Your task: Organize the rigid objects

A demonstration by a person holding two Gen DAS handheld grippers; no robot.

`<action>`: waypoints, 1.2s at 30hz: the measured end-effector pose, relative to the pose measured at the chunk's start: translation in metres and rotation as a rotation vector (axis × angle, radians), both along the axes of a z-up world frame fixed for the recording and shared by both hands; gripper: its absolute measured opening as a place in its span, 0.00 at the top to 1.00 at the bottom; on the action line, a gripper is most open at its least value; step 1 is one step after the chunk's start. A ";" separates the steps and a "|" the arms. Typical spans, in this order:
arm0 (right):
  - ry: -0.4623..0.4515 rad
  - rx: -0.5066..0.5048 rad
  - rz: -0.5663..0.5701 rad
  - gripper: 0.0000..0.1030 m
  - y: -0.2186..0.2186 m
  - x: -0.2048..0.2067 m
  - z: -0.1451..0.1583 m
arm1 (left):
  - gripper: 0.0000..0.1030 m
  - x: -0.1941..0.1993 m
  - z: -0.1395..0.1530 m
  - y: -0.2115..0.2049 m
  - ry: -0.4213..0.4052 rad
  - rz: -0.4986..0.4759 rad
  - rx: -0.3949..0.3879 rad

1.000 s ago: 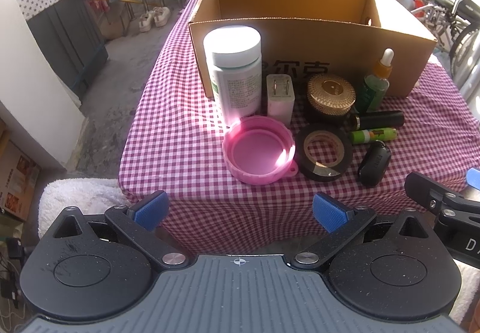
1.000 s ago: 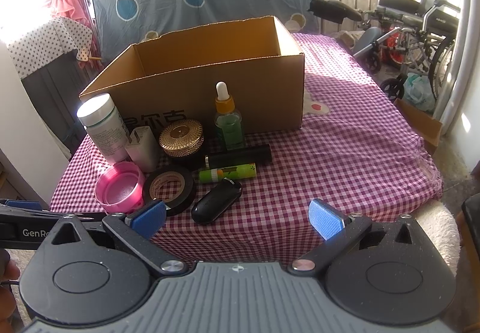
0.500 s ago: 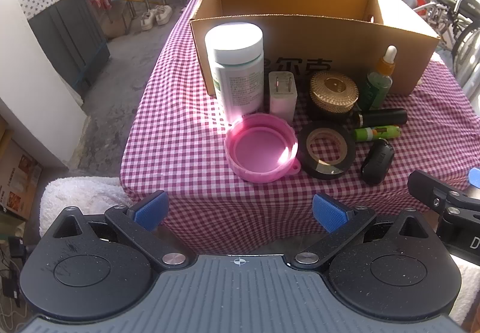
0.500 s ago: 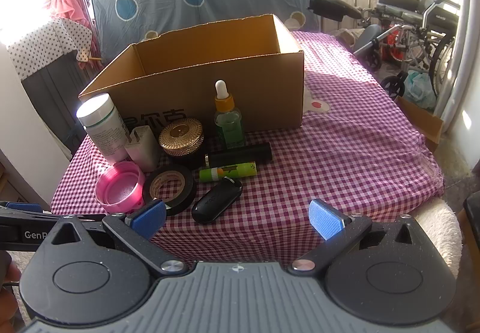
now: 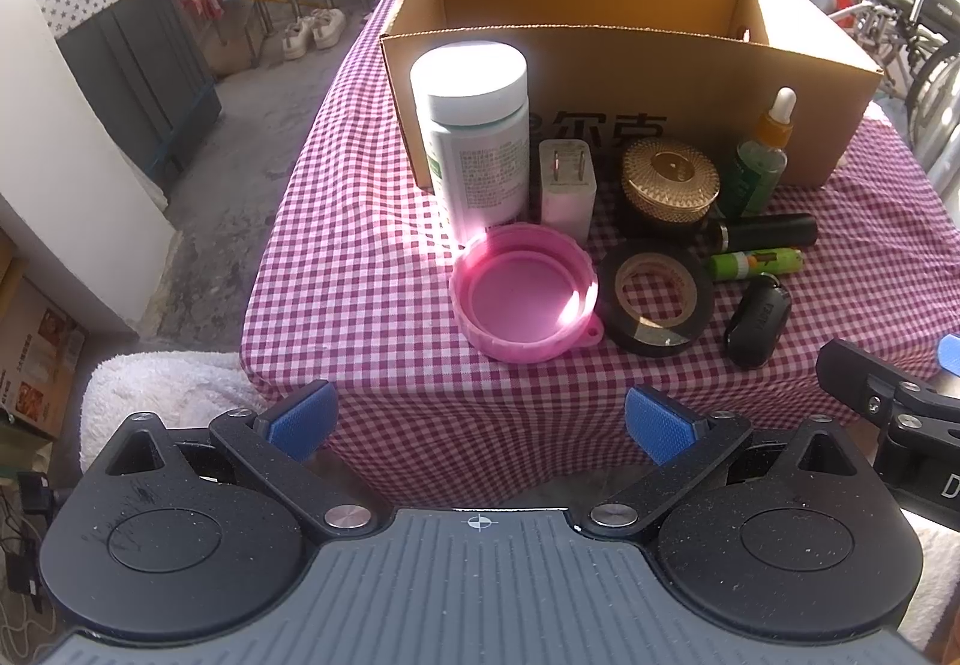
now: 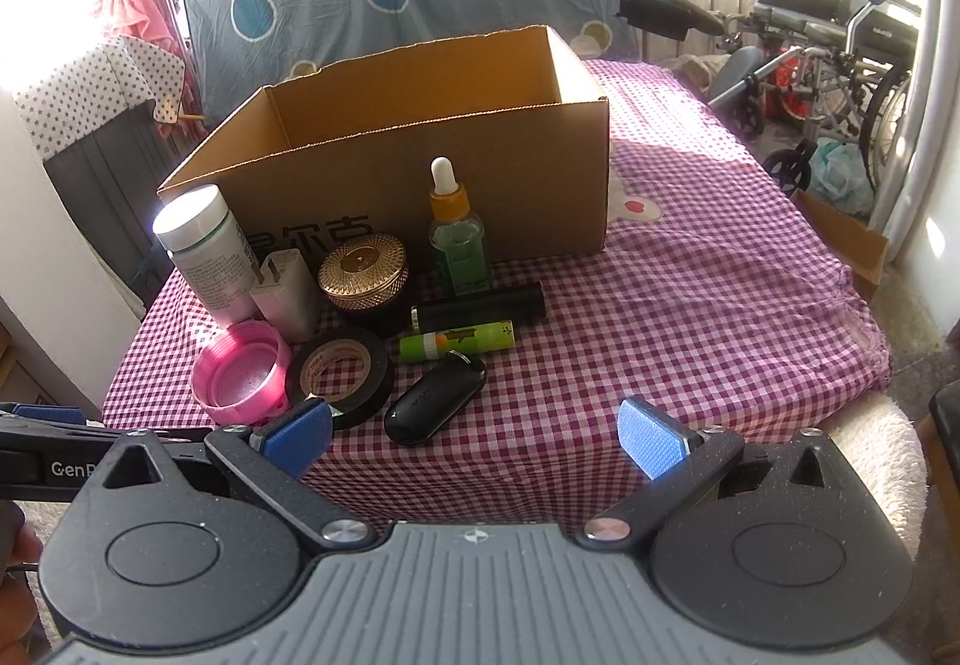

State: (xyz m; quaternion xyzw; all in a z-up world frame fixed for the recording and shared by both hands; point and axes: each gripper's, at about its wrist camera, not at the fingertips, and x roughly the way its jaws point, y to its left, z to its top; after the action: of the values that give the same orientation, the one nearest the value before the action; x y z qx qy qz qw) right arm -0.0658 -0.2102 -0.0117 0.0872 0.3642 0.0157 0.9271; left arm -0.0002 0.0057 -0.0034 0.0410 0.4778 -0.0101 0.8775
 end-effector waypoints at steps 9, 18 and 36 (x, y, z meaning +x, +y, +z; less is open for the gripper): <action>0.002 0.001 0.001 0.00 0.000 0.000 -0.001 | 0.00 0.000 -0.001 0.001 0.003 0.001 0.003; 0.005 0.006 0.001 0.00 0.001 0.001 -0.003 | 0.00 0.000 -0.002 0.002 0.008 0.003 0.008; -0.086 0.066 -0.098 0.00 -0.034 -0.003 0.000 | 0.01 0.006 -0.001 -0.010 -0.061 -0.088 -0.031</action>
State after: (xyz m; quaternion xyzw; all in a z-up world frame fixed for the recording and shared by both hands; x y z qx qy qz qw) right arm -0.0684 -0.2447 -0.0117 0.1349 0.3185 -0.0142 0.9382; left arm 0.0061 -0.0041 -0.0041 0.0487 0.4482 -0.0547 0.8909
